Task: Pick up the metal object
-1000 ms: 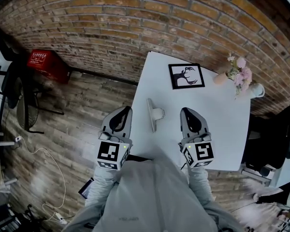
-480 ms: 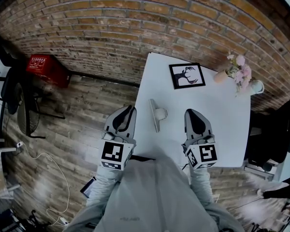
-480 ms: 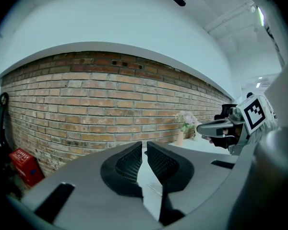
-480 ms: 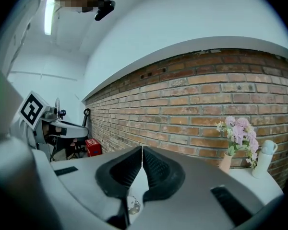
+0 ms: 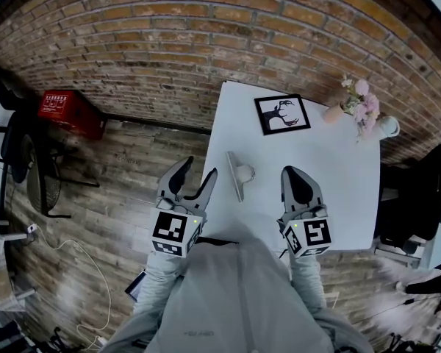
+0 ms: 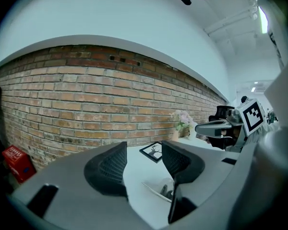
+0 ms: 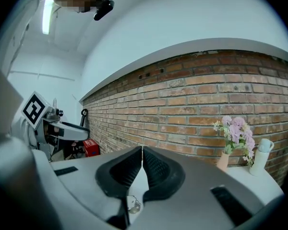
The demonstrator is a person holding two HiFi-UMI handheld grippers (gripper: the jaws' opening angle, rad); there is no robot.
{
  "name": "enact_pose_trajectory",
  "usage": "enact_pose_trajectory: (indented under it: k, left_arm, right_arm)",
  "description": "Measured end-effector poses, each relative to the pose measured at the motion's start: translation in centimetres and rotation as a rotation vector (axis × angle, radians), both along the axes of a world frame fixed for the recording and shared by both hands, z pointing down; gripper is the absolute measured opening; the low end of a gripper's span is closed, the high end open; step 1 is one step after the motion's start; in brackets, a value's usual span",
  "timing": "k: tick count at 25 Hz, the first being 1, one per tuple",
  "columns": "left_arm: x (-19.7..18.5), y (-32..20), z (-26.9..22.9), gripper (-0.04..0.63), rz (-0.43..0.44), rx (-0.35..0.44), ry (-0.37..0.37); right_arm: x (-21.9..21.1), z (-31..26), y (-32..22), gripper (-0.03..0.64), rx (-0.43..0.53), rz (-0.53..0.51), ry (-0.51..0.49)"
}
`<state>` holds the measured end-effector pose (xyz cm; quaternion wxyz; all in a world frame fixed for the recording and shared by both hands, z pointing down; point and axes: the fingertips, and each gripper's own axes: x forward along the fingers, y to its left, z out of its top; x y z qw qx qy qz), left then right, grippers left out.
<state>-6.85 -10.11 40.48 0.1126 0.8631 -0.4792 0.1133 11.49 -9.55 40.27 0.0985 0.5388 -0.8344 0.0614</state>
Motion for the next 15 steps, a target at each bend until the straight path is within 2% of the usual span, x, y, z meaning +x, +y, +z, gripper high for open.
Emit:
enact_pose_trajectory:
  k: [8, 15]
  left_arm:
    - [1.8, -0.6, 1.0, 0.267, 0.091, -0.038, -0.006]
    - [4.9, -0.8, 3.0, 0.288, 0.216, -0.092, -0.05]
  right_arm:
    - [1.2, 0.5, 0.5, 0.026, -0.02, 0.055, -0.005]
    - [2.9, 1.2, 1.4, 0.026, -0.049, 0.111, -0.013]
